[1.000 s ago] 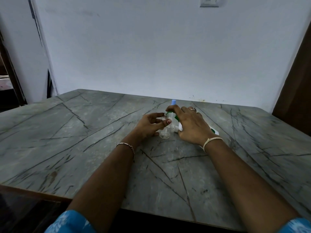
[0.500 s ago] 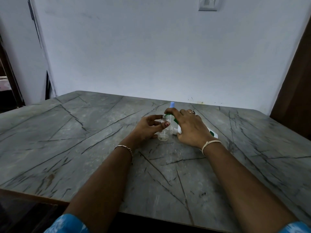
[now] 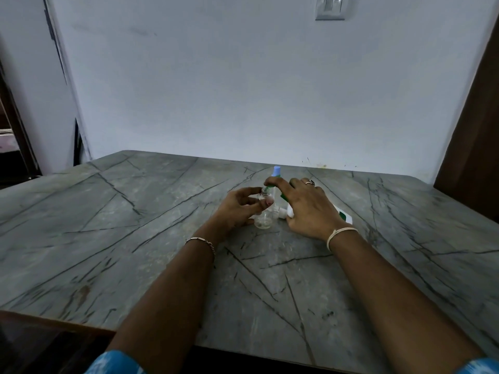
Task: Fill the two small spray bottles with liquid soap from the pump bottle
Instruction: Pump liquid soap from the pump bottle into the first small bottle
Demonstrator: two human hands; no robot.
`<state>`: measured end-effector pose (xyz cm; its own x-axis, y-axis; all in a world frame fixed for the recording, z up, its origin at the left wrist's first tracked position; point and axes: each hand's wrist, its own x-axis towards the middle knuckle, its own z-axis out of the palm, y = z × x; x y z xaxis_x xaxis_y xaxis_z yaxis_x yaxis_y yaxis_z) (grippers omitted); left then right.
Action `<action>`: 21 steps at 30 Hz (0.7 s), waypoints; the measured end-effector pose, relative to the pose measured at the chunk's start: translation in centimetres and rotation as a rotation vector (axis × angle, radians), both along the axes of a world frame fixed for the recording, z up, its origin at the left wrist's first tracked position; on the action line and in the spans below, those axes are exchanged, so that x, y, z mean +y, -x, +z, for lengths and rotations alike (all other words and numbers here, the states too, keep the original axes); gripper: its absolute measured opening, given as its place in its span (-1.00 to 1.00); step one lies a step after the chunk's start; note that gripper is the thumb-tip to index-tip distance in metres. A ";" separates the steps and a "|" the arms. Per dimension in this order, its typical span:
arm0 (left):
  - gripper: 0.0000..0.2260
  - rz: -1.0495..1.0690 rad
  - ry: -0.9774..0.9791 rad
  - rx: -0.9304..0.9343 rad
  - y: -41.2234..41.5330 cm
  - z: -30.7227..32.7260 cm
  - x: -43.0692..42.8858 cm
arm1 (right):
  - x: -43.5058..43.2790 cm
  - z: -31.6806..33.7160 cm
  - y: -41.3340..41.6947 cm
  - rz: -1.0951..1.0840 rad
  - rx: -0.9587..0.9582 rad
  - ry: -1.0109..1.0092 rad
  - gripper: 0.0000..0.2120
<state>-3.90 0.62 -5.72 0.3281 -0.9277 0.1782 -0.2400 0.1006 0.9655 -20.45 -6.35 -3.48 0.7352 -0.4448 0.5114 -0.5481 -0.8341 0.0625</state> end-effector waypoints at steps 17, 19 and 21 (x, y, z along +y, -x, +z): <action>-0.52 0.002 0.010 -0.045 0.0 -0.2 -0.1 | 0.0 -0.2 -0.1 -0.007 -0.031 -0.017 -0.24; -0.52 0.000 0.006 -0.051 0.0 -0.2 -0.1 | 0.0 -0.1 -0.4 -0.002 -0.050 -0.038 -0.26; -0.54 -0.003 0.005 -0.047 0.0 -0.2 -0.1 | 0.0 -0.1 -0.6 -0.005 -0.059 -0.046 -0.26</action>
<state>-3.88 0.52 -5.91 0.3164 -0.9277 0.1982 -0.2844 0.1066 0.9528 -19.88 -6.30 -3.56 0.7024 -0.4725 0.5323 -0.5537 -0.8327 -0.0085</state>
